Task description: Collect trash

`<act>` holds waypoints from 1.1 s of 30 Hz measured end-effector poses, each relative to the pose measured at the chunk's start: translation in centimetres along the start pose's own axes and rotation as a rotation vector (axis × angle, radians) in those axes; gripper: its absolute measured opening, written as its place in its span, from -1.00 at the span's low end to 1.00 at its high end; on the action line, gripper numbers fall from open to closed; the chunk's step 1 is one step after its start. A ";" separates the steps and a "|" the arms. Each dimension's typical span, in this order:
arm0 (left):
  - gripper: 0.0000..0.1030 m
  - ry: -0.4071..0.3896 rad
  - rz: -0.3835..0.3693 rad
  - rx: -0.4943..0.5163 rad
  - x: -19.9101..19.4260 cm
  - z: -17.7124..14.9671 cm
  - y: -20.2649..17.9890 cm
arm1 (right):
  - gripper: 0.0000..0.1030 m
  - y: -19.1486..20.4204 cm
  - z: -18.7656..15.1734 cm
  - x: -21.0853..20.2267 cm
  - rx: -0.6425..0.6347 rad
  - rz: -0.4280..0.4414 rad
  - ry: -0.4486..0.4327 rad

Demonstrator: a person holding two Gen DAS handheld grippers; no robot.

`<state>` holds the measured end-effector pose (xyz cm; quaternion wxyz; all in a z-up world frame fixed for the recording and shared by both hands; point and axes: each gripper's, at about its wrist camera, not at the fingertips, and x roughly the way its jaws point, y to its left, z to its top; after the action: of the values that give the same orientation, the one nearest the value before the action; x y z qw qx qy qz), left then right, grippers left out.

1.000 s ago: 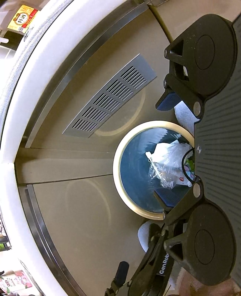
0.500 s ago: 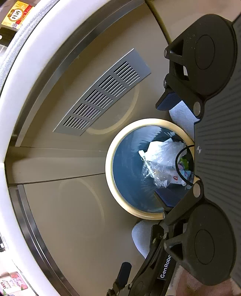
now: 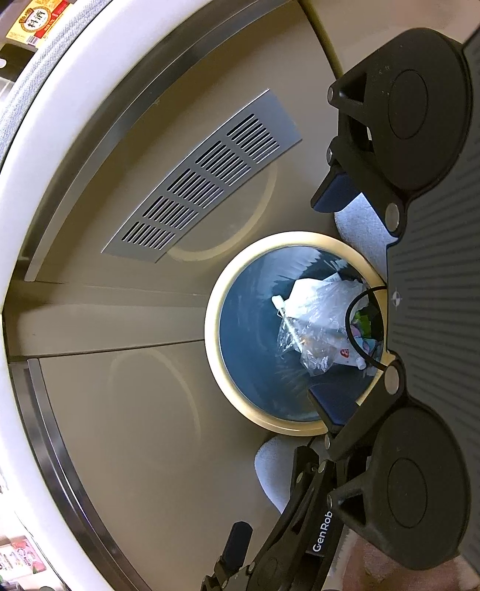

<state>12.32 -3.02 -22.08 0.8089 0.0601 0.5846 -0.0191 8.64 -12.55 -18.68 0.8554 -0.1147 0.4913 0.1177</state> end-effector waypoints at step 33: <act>0.99 0.022 -0.019 -0.007 -0.5 0.1 0.4 | 0.99 0.2 -0.2 0.3 0.021 -0.021 0.004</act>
<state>12.33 -2.65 -21.58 0.8024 0.0520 0.5940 -0.0242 8.57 -12.38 -19.04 0.8566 -0.1110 0.4932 0.1033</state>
